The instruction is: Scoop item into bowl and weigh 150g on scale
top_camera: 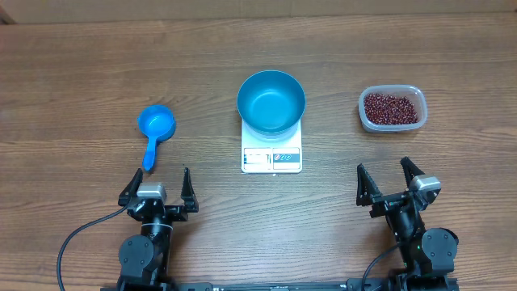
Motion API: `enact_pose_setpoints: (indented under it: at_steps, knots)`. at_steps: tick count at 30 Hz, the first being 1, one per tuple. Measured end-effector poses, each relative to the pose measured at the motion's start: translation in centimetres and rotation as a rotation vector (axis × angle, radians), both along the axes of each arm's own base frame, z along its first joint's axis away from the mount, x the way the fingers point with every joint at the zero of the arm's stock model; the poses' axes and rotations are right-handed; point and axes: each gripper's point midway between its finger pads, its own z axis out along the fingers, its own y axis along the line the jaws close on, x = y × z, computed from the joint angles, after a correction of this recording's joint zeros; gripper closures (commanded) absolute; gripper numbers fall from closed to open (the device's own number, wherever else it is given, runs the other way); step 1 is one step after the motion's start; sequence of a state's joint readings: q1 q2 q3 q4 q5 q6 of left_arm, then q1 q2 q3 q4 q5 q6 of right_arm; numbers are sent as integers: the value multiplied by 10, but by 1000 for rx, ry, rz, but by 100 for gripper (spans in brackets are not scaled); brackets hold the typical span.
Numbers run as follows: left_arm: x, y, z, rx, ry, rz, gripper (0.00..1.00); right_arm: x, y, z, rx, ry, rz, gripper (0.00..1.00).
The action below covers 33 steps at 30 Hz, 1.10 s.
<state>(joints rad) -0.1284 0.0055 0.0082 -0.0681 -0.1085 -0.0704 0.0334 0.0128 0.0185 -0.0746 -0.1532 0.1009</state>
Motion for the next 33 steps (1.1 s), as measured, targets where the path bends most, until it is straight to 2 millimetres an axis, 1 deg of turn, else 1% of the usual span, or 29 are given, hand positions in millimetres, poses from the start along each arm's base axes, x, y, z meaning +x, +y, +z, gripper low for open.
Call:
enact_pose_setpoints:
  at_steps: [25, 29, 31, 33]
  knots:
    - [0, 0, 0, 0, -1, 0, 0, 0, 0, 0, 0, 0, 0, 0]
    - [-3, -11, -2, -12, 40, -65, 0, 0, 0, 0, 0, 0, 0, 0]
    - [-9, -16, 5, -29, 72, -99, 0, 0, 0, 0, 0, 0, 0, 0]
    - [-17, -19, 24, -39, 74, -119, 0, 0, 0, 0, 0, 0, 0, 0]
